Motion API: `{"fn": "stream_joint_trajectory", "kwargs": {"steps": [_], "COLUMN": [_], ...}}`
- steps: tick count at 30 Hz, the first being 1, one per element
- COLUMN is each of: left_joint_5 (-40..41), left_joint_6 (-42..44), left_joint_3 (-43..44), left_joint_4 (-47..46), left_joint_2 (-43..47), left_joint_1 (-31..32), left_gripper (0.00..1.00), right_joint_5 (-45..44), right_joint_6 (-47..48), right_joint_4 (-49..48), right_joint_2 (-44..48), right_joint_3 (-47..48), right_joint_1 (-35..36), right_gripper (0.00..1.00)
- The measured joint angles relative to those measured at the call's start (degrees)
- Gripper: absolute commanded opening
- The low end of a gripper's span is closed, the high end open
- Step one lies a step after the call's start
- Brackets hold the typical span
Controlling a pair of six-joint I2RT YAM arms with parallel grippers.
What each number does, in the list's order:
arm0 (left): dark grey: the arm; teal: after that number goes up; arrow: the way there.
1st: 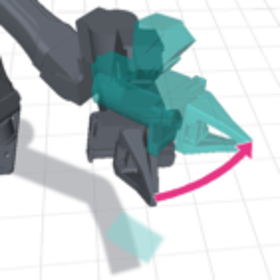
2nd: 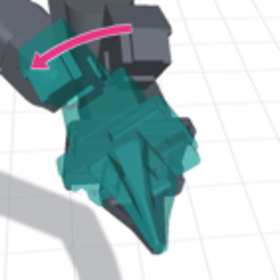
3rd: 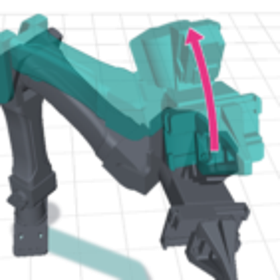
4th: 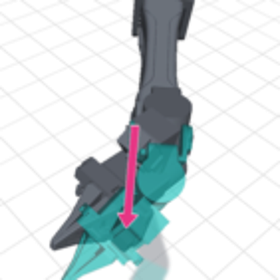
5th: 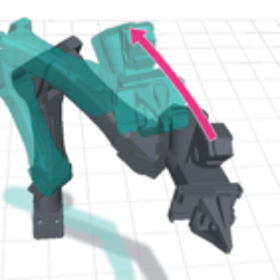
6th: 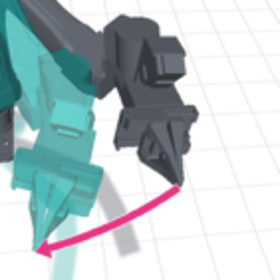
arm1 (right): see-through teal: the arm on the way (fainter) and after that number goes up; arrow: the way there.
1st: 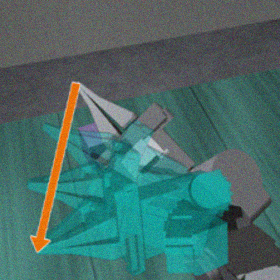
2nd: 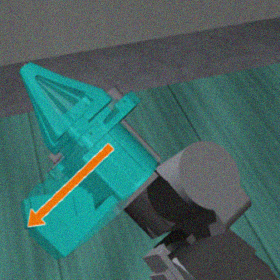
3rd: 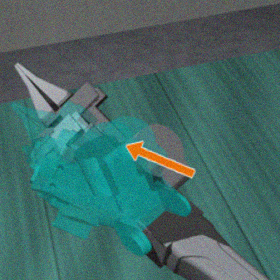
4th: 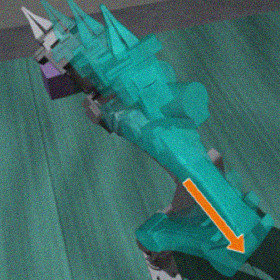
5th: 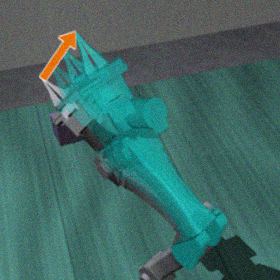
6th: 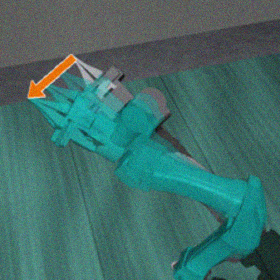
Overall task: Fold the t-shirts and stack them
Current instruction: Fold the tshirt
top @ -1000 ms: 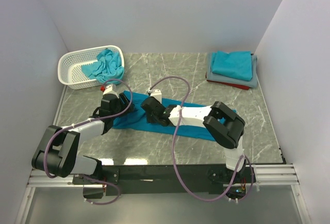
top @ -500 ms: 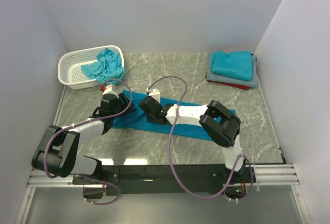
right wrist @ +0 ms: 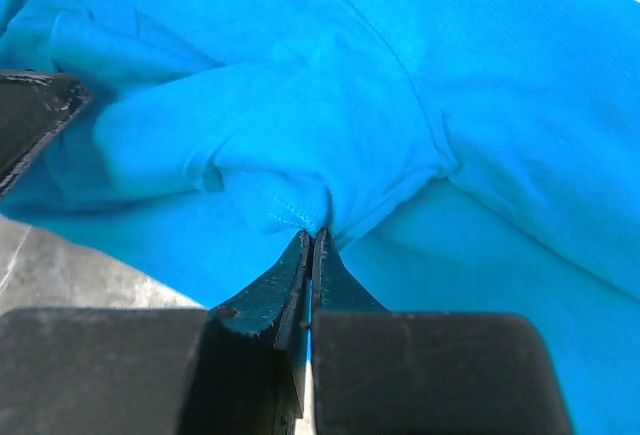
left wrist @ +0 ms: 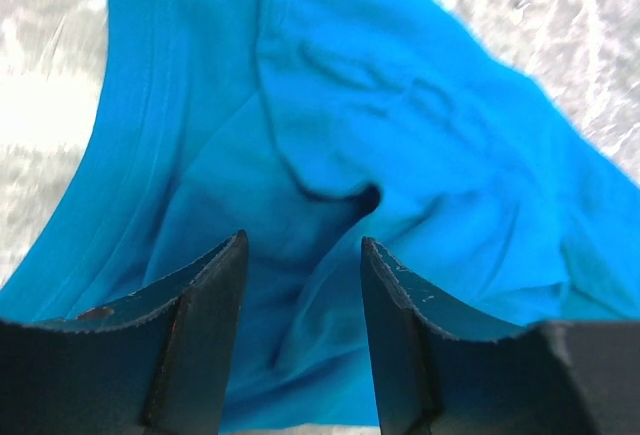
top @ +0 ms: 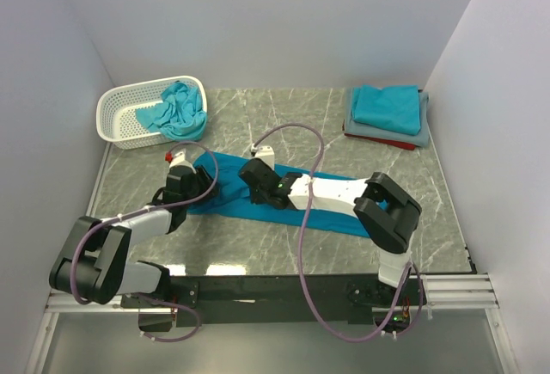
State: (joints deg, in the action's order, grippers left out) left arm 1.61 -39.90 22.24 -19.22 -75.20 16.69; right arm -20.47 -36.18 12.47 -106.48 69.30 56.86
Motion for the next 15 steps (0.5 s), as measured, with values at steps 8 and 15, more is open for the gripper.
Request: {"fn": "stream_joint_trajectory", "kwargs": {"steps": [8, 15], "left_joint_5": [-0.31, -2.01], "left_joint_6": [-0.94, -1.77], "left_joint_3": [-4.26, -6.14], "left_joint_4": [-0.63, -2.89], "left_joint_2": [3.23, 4.24], "left_joint_1": [0.07, 0.55], "left_gripper": [0.49, 0.45], "right_joint_5": [0.92, 1.55], "right_joint_6": [-0.02, -0.22], "right_joint_4": [0.04, 0.04], "right_joint_2": [2.27, 2.27], "right_joint_3": [-3.58, -4.02], "right_joint_1": [0.00, 0.00], "right_gripper": [0.00, 0.00]}}
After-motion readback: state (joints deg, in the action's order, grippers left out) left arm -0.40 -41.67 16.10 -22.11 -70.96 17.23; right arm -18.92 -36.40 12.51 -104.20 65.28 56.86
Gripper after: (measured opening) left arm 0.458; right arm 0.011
